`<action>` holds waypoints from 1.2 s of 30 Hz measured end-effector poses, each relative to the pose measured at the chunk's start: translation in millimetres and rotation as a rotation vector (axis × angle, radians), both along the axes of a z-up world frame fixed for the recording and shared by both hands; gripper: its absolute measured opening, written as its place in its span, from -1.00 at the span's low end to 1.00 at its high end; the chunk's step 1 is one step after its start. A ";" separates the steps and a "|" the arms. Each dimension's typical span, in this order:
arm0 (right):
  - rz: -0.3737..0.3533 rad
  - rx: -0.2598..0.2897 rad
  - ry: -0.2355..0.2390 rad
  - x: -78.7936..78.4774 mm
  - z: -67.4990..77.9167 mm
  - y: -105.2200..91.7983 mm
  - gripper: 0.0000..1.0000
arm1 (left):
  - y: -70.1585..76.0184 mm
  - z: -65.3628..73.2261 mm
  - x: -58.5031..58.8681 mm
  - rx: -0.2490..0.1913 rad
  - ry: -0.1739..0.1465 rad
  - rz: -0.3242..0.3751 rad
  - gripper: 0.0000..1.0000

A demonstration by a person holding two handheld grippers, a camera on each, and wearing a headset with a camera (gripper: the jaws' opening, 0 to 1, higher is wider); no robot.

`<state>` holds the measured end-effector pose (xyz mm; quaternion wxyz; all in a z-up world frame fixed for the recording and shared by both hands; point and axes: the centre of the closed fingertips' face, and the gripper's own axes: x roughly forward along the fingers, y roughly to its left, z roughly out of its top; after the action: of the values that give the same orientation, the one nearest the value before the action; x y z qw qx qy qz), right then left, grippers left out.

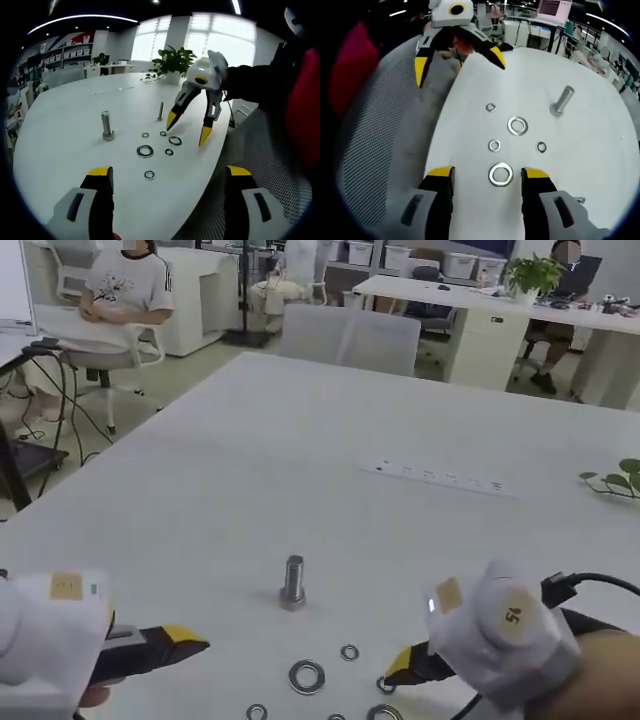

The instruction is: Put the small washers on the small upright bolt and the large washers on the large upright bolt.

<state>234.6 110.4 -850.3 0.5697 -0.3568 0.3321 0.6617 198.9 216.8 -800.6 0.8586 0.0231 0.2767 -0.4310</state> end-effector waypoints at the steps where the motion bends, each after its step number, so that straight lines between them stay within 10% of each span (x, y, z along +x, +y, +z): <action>1: 0.002 -0.004 0.004 -0.3 -0.5 0.7 0.09 | 0.0 0.2 0.1 0.000 -0.001 0.000 0.84; 24: -0.001 -0.120 0.005 6.3 -18.0 -5.4 -0.14 | -0.4 1.2 1.0 -0.009 -0.006 0.004 0.82; 36: 0.057 -0.214 -0.069 15.8 -20.2 -5.4 -0.39 | -0.6 2.5 1.8 -0.009 -0.014 0.005 0.82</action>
<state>250.5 105.0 -870.5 0.5205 -0.4474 0.3706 0.6257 200.8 216.1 -798.1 0.8617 0.0216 0.2687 -0.4300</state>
